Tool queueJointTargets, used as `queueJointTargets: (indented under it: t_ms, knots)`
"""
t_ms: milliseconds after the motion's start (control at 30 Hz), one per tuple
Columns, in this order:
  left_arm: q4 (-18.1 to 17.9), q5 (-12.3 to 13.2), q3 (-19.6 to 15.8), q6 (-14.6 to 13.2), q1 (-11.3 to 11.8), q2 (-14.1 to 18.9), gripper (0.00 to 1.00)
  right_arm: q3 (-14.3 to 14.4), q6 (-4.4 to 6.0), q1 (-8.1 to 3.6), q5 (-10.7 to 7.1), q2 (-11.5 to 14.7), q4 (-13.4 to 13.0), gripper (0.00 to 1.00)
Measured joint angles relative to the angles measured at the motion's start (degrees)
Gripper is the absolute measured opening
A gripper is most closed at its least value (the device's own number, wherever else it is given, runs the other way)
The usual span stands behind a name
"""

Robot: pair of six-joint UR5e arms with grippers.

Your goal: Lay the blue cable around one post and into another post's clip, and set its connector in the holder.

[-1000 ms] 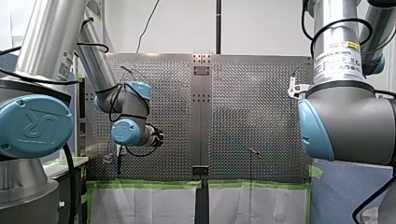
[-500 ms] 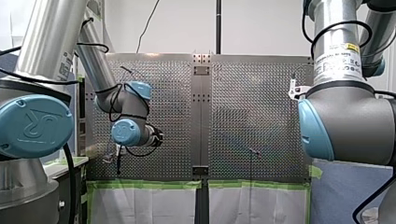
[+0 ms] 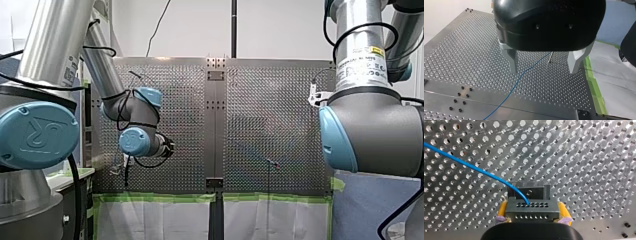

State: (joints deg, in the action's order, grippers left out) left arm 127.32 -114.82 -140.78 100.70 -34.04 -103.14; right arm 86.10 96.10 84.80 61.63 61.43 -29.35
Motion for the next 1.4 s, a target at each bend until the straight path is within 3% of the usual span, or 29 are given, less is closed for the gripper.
queueJointTargets:
  t_ms: [1400]
  knots:
    - [-0.13, 0.26, 0.00, -0.08, 0.89, 0.00, 1.00, -2.15, 0.35, 1.37, 0.49, -1.18, 1.81, 0.00]
